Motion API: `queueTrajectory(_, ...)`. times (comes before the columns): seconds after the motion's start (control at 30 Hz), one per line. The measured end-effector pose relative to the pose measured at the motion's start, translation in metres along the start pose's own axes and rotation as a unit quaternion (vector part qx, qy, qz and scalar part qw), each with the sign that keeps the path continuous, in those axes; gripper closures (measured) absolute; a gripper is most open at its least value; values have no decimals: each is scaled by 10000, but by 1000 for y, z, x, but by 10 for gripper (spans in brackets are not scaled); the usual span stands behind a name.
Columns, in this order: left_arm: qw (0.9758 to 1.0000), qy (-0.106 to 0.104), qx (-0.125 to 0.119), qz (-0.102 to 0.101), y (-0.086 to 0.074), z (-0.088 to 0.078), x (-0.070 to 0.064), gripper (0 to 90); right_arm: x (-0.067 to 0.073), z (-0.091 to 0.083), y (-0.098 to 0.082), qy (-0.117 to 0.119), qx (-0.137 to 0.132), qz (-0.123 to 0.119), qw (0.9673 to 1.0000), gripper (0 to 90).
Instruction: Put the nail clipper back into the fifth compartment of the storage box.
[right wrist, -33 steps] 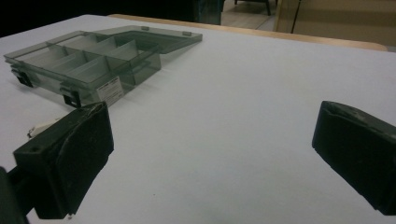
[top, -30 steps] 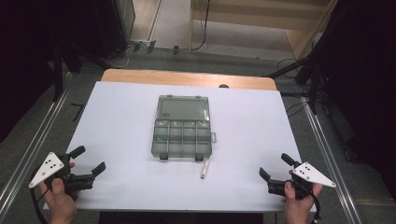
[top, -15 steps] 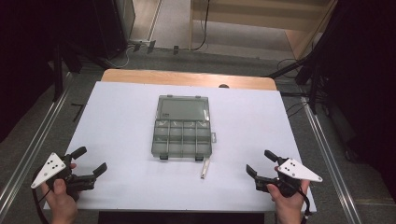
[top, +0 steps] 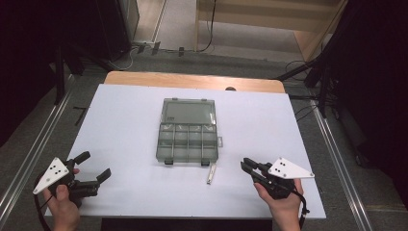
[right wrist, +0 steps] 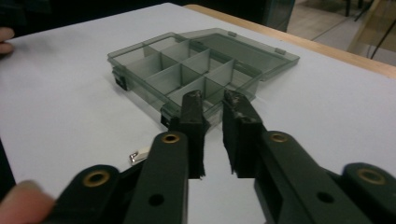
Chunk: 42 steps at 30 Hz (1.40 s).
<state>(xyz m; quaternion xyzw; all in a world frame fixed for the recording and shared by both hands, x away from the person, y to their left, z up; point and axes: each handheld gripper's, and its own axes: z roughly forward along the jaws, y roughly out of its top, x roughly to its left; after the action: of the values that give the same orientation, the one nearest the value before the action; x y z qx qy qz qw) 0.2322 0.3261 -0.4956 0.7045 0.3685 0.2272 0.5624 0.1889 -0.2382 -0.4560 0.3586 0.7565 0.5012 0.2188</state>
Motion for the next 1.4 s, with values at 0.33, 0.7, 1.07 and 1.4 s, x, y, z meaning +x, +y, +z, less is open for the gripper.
queueTrajectory(0.33, 10000, -15, 8, 4, 0, 0, 0, 0, 11, 17, 17, 339, 235, -239, 9989, 900)
queueTrajectory(0.7, 10000, -24, 15, 9, 0, 0, 0, 0, 24, 45, 35, 756, 660, -449, 9939, 900)
queueTrajectory(1.07, 10000, -33, 18, 18, 0, 1, 0, 0, 41, 76, 37, 1057, 1145, -709, 9852, 900)
queueTrajectory(1.4, 9999, -49, 101, 79, 1, 2, -2, 0, 52, 97, 25, 1196, 1598, -908, 9757, 900)
